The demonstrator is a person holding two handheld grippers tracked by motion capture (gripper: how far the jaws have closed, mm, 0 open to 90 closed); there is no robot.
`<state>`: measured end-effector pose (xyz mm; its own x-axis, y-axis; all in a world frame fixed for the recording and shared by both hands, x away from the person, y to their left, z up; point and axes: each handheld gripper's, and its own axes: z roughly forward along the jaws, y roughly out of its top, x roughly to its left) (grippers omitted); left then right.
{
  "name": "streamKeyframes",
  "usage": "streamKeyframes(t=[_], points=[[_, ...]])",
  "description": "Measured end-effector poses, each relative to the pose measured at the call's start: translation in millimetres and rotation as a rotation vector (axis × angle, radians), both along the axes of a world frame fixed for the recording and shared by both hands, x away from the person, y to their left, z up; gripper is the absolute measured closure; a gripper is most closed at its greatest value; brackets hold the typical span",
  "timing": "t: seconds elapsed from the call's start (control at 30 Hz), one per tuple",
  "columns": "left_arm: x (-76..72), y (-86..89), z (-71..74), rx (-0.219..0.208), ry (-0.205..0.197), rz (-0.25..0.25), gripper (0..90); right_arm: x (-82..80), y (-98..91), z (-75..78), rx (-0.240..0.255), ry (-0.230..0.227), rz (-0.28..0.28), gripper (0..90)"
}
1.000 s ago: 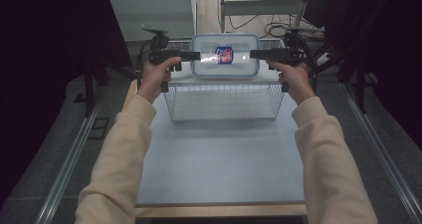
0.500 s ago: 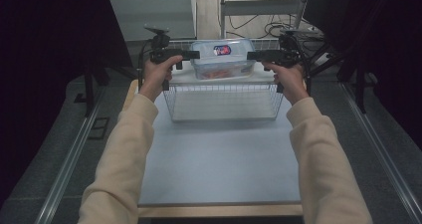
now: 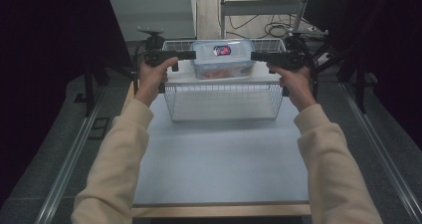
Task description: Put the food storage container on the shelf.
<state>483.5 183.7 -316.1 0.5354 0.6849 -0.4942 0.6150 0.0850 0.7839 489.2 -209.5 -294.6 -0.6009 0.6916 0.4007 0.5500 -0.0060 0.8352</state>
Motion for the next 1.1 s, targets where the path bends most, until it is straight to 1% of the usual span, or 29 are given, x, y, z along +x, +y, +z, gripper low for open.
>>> streamKeyframes(t=[0.03, 0.07, 0.1, 0.13, 0.2, 0.23, 0.3, 0.37, 0.4, 0.43, 0.47, 0.53, 0.6, 0.67, 0.7, 0.73, 0.8, 0.87, 0.9, 0.93, 1.0, 1.03, 1.1], points=[[-7.8, 0.3, 0.7, 0.007, -0.022, -0.004, 29.7, -5.4, -1.7, 0.1, -0.006, -0.019, 0.007, 37.6], [-12.7, 0.1, 0.7, 0.002, -0.034, -0.011, 28.4, -12.4, -3.7, -0.8, -0.015, -0.044, 0.023, 36.7], [-21.5, 0.7, 0.4, 0.003, -0.052, -0.022, 27.7, -16.7, -4.9, -1.5, -0.025, -0.056, 0.030, 36.3], [-29.0, 0.0, -0.1, 0.002, -0.062, -0.024, 27.6, -24.1, -6.9, -3.6, -0.030, -0.075, 0.039, 35.9], [-45.7, -1.3, -2.1, 0.021, -0.086, -0.034, 26.9, -36.1, -9.9, -7.9, -0.037, -0.101, 0.060, 35.0], [-55.2, -1.4, -3.6, 0.043, -0.104, -0.028, 26.7, -42.8, -11.5, -10.5, -0.044, -0.110, 0.070, 34.4], [-72.4, -0.9, -7.7, 0.050, -0.131, -0.039, 26.6, -57.4, -15.0, -17.3, -0.051, -0.134, 0.090, 33.3], [-93.9, 0.0, -16.7, 0.051, -0.153, -0.056, 26.2, -71.0, -17.6, -25.1, -0.067, -0.149, 0.110, 31.9], [-102.6, 0.4, -21.5, 0.054, -0.160, -0.070, 26.1, -81.4, -19.2, -31.3, -0.086, -0.164, 0.117, 31.2], [-109.2, 0.8, -25.2, 0.053, -0.160, -0.075, 25.7, -88.8, -20.2, -36.9, -0.106, -0.179, 0.126, 30.1], [-117.1, 1.4, -30.6, 0.057, -0.167, -0.082, 25.7, -94.2, -21.0, -41.1, -0.116, -0.185, 0.131, 29.9], [-133.9, 1.8, -43.2, 0.070, -0.176, -0.096, 25.5, -106.9, -23.4, -52.4, -0.125, -0.190, 0.145, 28.9], [-146.1, 1.8, -54.2, 0.072, -0.174, -0.105, 25.3, -119.2, -27.1, -65.4, -0.121, -0.191, 0.156, 28.3], [-160.3, 0.8, -69.9, 0.077, -0.166, -0.116, 25.0, -128.1, -30.7, -76.8, -0.117, -0.188, 0.160, 27.9], [-164.3, 0.3, -75.3, 0.080, -0.161, -0.120, 24.9, -133.8, -33.2, -85.3, -0.120, -0.183, 0.162, 27.7], [-169.5, -0.3, -82.5, 0.087, -0.155, -0.126, 24.7, -137.2, -34.4, -90.6, -0.124, -0.182, 0.163, 27.7], [-179.3, -2.5, -98.0, 0.109, -0.139, -0.133, 24.2, -145.4, -37.3, -105.1, -0.143, -0.175, 0.165, 27.5], [-185.0, -4.0, -109.2, 0.126, -0.128, -0.138, 23.7, -153.7, -39.9, -120.7, -0.158, -0.158, 0.173, 27.4], [-186.4, -5.1, -113.4, 0.133, -0.117, -0.138, 23.6, -156.5, -40.9, -126.1, -0.168, -0.151, 0.177, 27.4], [-186.3, -5.9, -116.6, 0.143, -0.114, -0.141, 23.3, -158.3, -41.1, -130.4, -0.167, -0.146, 0.181, 27.2], [-185.5, -7.7, -120.0, 0.152, -0.104, -0.134, 22.9, -159.8, -41.1, -133.7, -0.164, -0.144, 0.184, 26.9], [-184.8, -8.3, -121.3, 0.150, -0.097, -0.134, 22.6, -160.2, -41.2, -133.5, -0.159, -0.146, 0.185, 26.7], [-184.3, -8.7, -122.7, 0.148, -0.095, -0.134, 22.1, -161.4, -40.9, -131.1, -0.140, -0.151, 0.186, 25.9]])
